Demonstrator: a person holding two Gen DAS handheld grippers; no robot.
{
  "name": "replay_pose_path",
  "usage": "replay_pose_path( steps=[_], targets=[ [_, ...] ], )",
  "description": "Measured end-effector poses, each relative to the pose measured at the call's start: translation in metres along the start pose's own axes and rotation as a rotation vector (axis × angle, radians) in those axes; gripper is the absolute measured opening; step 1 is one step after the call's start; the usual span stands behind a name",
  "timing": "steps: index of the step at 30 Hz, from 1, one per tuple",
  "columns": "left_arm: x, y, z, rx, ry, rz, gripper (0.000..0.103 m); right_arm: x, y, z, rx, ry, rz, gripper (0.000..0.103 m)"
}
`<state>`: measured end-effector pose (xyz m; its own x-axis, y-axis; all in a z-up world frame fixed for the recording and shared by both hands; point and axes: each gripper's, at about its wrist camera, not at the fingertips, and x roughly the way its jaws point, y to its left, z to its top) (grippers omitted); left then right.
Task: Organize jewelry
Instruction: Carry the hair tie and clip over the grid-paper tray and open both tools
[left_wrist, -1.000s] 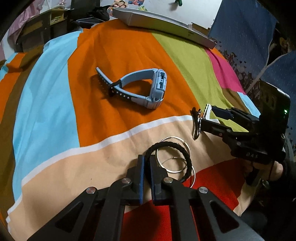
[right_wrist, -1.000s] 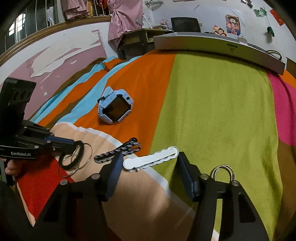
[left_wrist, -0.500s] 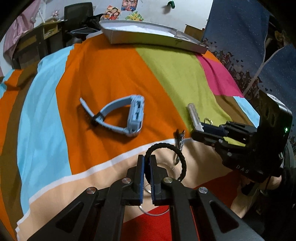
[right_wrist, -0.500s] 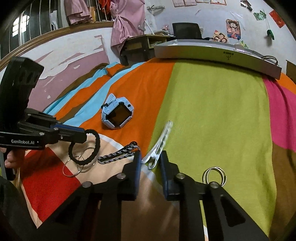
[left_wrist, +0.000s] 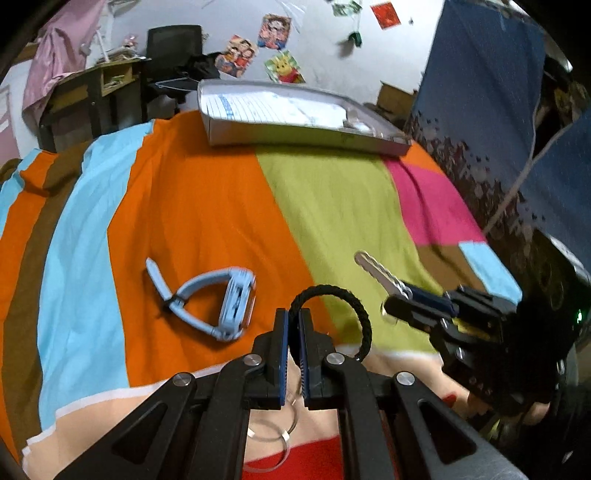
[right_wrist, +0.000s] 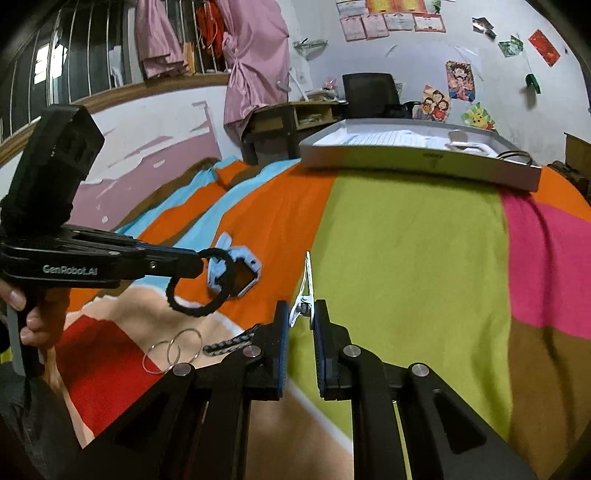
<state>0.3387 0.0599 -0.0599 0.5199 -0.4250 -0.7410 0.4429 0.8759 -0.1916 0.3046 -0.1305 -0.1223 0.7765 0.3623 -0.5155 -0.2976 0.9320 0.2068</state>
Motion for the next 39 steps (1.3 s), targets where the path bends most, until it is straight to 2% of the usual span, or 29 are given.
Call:
replay_pose_path(
  steps=[5,10,15,19,22,26,30,35,38,39],
  targets=[
    [0.001,-0.009,0.028,-0.074,-0.084,0.031,0.006,-0.014,-0.018,0.023,0.01,-0.063,-0.012,0.011],
    [0.01,-0.011,0.07,-0.165,-0.178,0.087,0.006,-0.015,-0.05,0.072,0.008,-0.122,-0.028,0.011],
    [0.031,-0.007,0.126,-0.212,-0.269,0.177,0.006,0.017,-0.089,0.135,0.05,-0.142,-0.043,0.011],
    [0.051,0.003,0.16,-0.25,-0.292,0.192,0.006,0.06,-0.102,0.17,0.075,-0.111,-0.057,0.011],
    [0.071,0.012,0.177,-0.272,-0.274,0.219,0.006,0.092,-0.111,0.182,0.098,-0.059,-0.06,0.011],
    [0.096,0.021,0.184,-0.27,-0.237,0.246,0.006,0.119,-0.113,0.182,0.095,-0.019,-0.075,0.012],
    [0.109,0.027,0.18,-0.293,-0.217,0.236,0.006,0.132,-0.114,0.174,0.09,0.008,-0.086,0.012],
    [0.116,0.03,0.175,-0.305,-0.222,0.229,0.006,0.132,-0.115,0.172,0.076,-0.004,-0.102,0.012],
    [0.112,0.027,0.173,-0.309,-0.233,0.233,0.009,0.128,-0.117,0.172,0.075,-0.013,-0.112,0.019],
    [0.111,0.026,0.173,-0.306,-0.232,0.237,0.01,0.124,-0.118,0.17,0.074,-0.017,-0.112,0.025]
  ],
)
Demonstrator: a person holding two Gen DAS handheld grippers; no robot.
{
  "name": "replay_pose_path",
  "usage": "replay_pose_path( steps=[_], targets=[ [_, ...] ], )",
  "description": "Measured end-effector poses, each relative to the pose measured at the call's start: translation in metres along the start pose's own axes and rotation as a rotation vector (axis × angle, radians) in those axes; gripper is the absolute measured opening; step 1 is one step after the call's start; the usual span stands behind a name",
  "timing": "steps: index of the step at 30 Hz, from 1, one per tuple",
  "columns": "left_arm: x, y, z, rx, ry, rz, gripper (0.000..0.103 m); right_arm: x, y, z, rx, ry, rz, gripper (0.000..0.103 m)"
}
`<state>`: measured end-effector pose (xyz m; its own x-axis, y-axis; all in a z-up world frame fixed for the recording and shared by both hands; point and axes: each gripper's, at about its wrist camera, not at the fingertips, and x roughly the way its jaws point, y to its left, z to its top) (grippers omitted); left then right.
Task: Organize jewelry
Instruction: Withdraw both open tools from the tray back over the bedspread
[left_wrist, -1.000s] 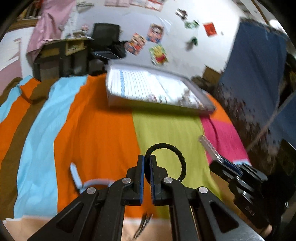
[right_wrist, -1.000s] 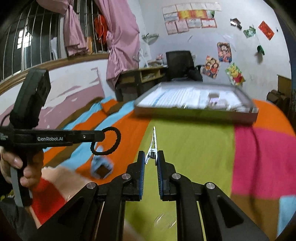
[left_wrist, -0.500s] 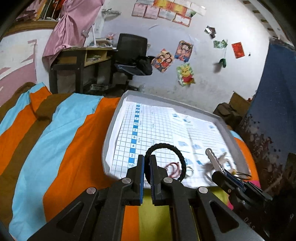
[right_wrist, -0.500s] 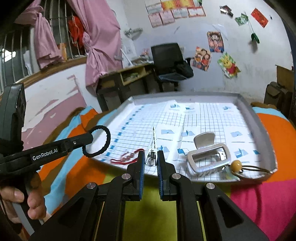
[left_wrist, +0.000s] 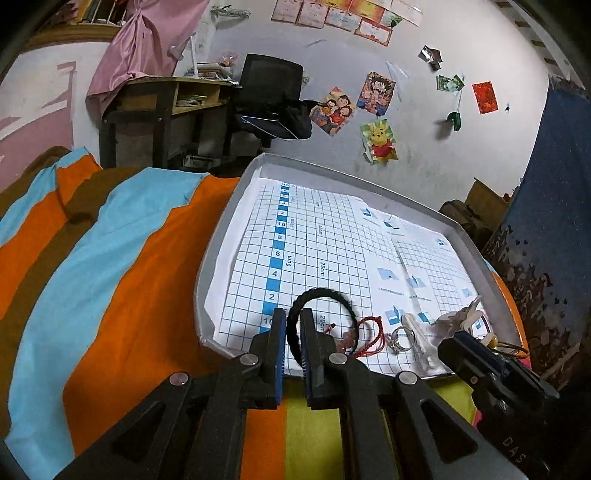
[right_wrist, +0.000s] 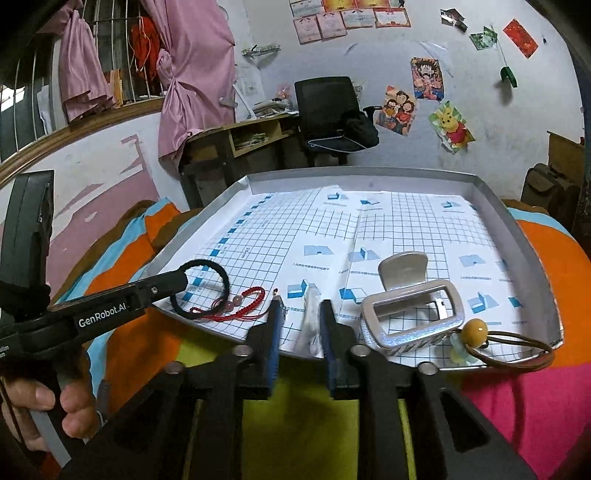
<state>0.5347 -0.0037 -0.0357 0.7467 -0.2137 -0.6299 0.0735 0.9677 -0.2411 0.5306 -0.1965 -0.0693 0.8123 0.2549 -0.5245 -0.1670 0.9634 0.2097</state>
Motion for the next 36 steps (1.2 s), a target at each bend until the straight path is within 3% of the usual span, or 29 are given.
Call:
replay_pose_path(
  steps=[1,6,9,12,14,16,19,21,23,26,31,36],
  targets=[
    [-0.002,-0.001,0.0,0.005,-0.001,0.002,0.013,-0.004,0.0,0.0,-0.002,-0.007,-0.002,0.029],
    [-0.031,-0.004,-0.003,0.013,-0.052,0.001,0.024,-0.041,0.003,0.0,-0.027,-0.091,-0.02,0.03],
    [-0.056,-0.007,-0.008,0.039,-0.108,-0.004,0.026,-0.074,0.003,0.0,-0.04,-0.165,-0.03,0.045],
    [-0.089,-0.014,-0.014,0.081,-0.171,-0.001,0.034,-0.111,0.005,0.0,-0.051,-0.234,-0.039,0.05],
    [-0.116,-0.016,-0.02,0.079,-0.218,-0.01,0.06,-0.135,0.007,0.0,-0.059,-0.267,-0.045,0.054],
    [-0.142,-0.016,-0.027,0.051,-0.275,-0.017,0.068,-0.16,0.01,0.0,-0.063,-0.294,-0.047,0.058],
    [-0.169,-0.019,-0.031,0.046,-0.297,-0.028,0.07,-0.19,0.013,0.0,-0.062,-0.321,-0.046,0.063],
    [-0.191,-0.021,-0.039,0.053,-0.316,-0.034,0.078,-0.213,0.015,-0.003,-0.061,-0.344,-0.044,0.068],
    [-0.212,-0.022,-0.047,0.053,-0.349,-0.039,0.093,-0.232,0.018,-0.006,-0.062,-0.361,-0.043,0.074],
    [-0.246,-0.022,-0.062,0.033,-0.395,-0.048,0.103,-0.265,0.022,-0.014,-0.057,-0.388,-0.035,0.084],
    [-0.285,-0.024,-0.085,0.056,-0.437,-0.027,0.103,-0.31,0.031,-0.031,-0.054,-0.426,-0.015,0.1],
    [-0.323,-0.027,-0.116,0.098,-0.467,0.005,0.103,-0.346,0.044,-0.05,-0.069,-0.444,0.005,0.102]
  ],
)
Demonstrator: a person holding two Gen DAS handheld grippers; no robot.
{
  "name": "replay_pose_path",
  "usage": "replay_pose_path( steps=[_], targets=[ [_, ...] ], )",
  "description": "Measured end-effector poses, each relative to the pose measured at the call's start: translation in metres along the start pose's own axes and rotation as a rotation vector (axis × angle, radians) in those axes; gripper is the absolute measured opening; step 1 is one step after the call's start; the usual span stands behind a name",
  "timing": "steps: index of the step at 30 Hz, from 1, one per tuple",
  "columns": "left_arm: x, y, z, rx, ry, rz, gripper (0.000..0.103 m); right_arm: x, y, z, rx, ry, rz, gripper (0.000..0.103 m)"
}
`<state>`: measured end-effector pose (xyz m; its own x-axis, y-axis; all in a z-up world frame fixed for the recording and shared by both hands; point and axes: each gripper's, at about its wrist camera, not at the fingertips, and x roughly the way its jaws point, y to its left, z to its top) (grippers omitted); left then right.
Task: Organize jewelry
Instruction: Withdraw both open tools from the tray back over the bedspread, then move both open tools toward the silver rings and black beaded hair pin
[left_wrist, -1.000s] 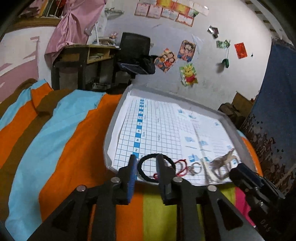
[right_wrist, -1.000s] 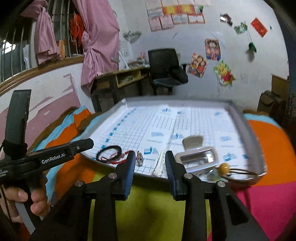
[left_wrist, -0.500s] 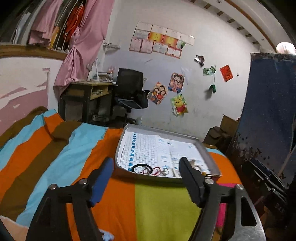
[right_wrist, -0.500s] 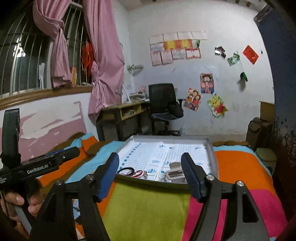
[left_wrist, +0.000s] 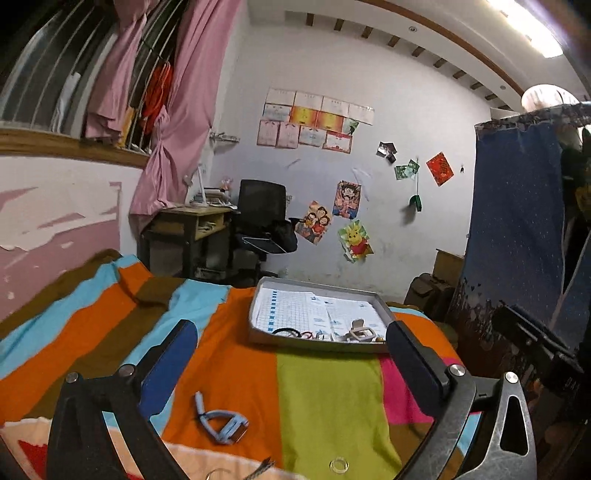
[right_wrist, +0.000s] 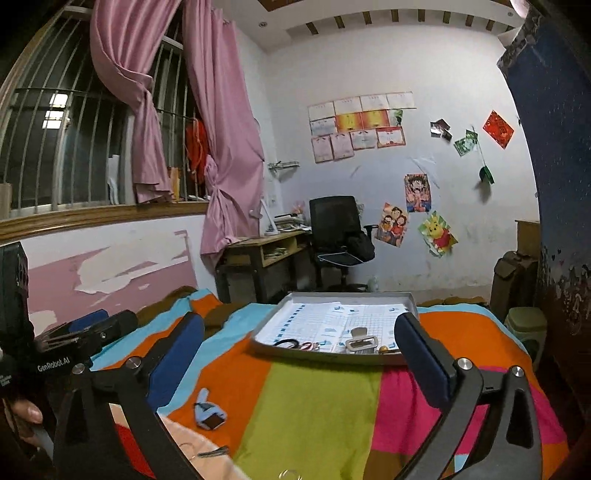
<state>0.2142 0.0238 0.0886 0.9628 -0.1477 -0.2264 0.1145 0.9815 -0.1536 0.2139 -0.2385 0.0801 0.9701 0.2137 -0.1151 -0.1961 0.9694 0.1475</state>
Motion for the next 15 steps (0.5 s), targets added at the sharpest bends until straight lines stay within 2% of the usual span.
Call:
replay_pose_path(
  steps=[8,15],
  targets=[
    [-0.052,0.008,-0.028,-0.011,0.006,0.046,0.103,-0.059,0.022,-0.022,-0.027,-0.039,0.0,0.102],
    [-0.08,0.018,-0.058,-0.026,0.024,0.092,0.103,-0.087,0.038,-0.049,-0.025,-0.032,-0.022,0.102]
  ],
)
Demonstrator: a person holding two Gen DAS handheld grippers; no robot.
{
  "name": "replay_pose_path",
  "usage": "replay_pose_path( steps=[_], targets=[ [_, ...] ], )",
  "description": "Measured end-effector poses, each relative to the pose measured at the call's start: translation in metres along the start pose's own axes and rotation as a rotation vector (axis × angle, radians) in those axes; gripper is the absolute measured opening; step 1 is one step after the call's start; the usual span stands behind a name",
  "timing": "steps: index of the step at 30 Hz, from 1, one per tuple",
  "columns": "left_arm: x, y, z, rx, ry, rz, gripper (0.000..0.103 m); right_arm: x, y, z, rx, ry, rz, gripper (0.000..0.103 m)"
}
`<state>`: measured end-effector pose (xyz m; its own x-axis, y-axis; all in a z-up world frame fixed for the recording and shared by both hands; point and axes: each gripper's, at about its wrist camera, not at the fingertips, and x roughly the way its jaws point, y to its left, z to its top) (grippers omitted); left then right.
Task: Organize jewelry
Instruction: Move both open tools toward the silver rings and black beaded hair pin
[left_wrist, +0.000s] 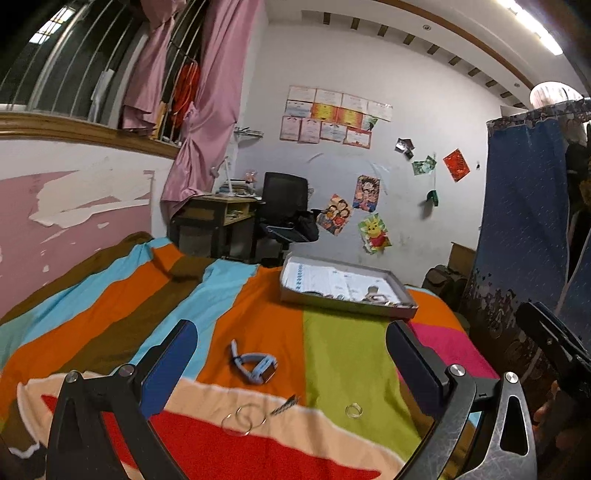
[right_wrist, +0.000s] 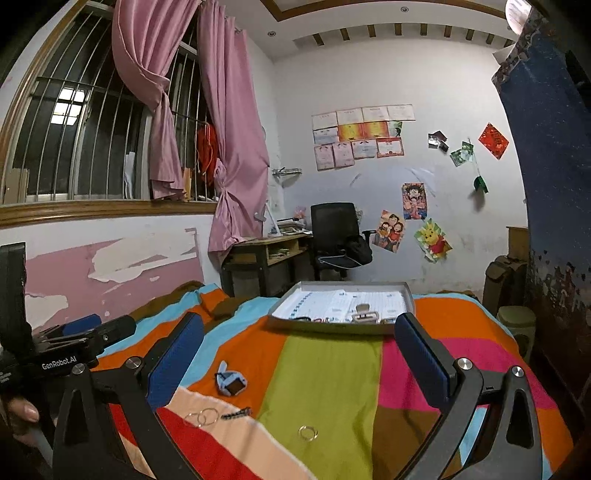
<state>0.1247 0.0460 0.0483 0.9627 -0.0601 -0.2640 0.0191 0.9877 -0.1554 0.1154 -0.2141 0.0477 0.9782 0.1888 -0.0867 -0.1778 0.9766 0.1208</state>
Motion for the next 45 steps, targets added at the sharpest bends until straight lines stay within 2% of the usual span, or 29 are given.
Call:
replay_pose_path(
  steps=[7,12,16,23,34,38,45],
  targets=[
    [-0.022,0.013,-0.035,-0.028,0.02,0.094,0.103,-0.014,-0.001,-0.024,0.019,0.023,-0.027,0.102],
    [-0.024,0.019,-0.055,-0.084,0.096,0.136,0.103,-0.012,-0.009,-0.047,0.012,0.093,-0.052,0.102],
    [-0.018,0.025,-0.06,-0.141,0.136,0.161,0.103,-0.006,-0.022,-0.064,0.043,0.15,-0.066,0.102],
    [-0.005,0.018,-0.064,-0.112,0.154,0.198,0.103,0.007,-0.031,-0.072,0.081,0.164,-0.069,0.102],
    [0.017,0.016,-0.041,-0.049,0.156,0.166,0.103,0.033,-0.02,-0.064,0.041,0.146,-0.042,0.102],
    [0.036,0.024,-0.026,-0.041,0.197,0.122,0.103,0.047,-0.016,-0.06,0.035,0.138,-0.031,0.102],
    [0.064,0.033,-0.014,0.005,0.222,0.096,0.103,0.072,-0.007,-0.054,0.011,0.126,-0.015,0.102]
  ],
)
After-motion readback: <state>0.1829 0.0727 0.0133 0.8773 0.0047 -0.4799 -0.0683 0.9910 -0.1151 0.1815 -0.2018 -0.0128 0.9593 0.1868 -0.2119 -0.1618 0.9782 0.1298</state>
